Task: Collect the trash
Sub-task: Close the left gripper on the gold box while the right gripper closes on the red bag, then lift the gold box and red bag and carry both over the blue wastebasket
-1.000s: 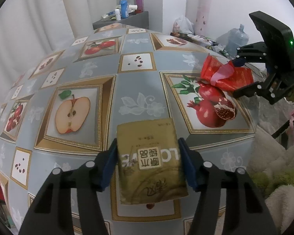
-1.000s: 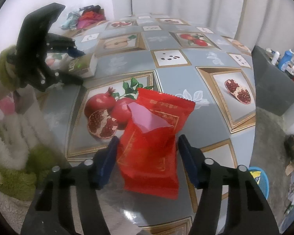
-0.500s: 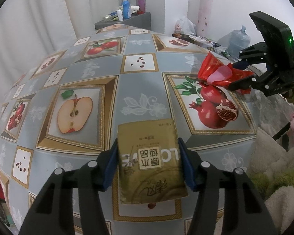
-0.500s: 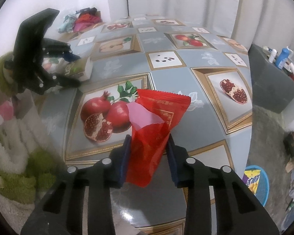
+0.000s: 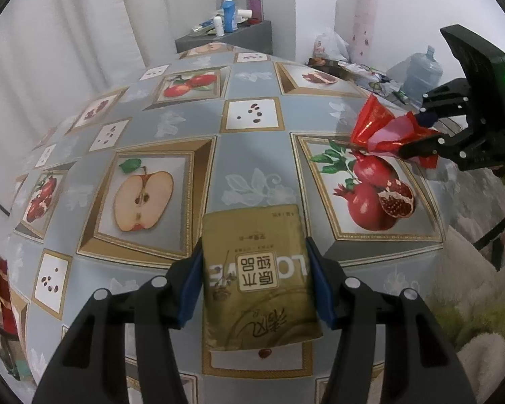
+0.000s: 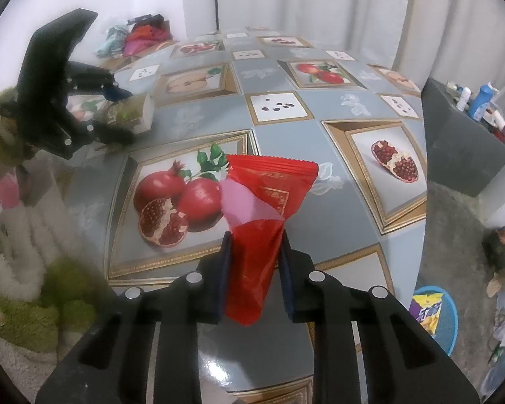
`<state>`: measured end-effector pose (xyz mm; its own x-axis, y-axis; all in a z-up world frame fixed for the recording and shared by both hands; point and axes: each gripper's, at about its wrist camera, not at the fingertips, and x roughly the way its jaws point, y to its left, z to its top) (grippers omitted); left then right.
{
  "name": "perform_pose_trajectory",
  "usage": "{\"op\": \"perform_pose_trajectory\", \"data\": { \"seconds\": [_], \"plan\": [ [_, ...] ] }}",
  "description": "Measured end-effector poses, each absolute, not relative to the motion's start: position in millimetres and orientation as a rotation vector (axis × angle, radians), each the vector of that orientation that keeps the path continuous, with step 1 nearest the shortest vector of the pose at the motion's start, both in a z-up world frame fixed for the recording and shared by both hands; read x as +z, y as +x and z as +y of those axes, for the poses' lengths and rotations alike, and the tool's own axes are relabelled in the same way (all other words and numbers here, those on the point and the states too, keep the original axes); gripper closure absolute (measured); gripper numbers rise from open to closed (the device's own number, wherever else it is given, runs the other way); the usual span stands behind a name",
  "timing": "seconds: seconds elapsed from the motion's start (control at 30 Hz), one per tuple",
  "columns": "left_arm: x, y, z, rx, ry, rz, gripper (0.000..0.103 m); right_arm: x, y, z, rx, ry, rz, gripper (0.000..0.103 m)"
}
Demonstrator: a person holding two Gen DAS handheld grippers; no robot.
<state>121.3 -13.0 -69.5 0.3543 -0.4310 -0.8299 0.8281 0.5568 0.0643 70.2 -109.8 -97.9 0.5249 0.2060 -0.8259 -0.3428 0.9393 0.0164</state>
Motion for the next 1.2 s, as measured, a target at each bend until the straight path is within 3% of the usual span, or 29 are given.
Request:
{"op": "perform_pose_trajectory", "data": {
  "seconds": [0.8, 0.97, 1.2],
  "plan": [
    [-24, 103, -27, -0.824, 0.571, 0.758, 0.049, -52, 47, -120, 0.261, -0.137, 0.841, 0.085],
    [1, 101, -68, -0.91, 0.561, 0.701, 0.049, -33, 23, -162, 0.13, -0.073, 0.78, 0.085],
    [25, 99, -189, -1.135, 0.572, 0.696, 0.049, -25, -37, -261, -0.191, 0.064, 0.732, 0.085]
  ]
}}
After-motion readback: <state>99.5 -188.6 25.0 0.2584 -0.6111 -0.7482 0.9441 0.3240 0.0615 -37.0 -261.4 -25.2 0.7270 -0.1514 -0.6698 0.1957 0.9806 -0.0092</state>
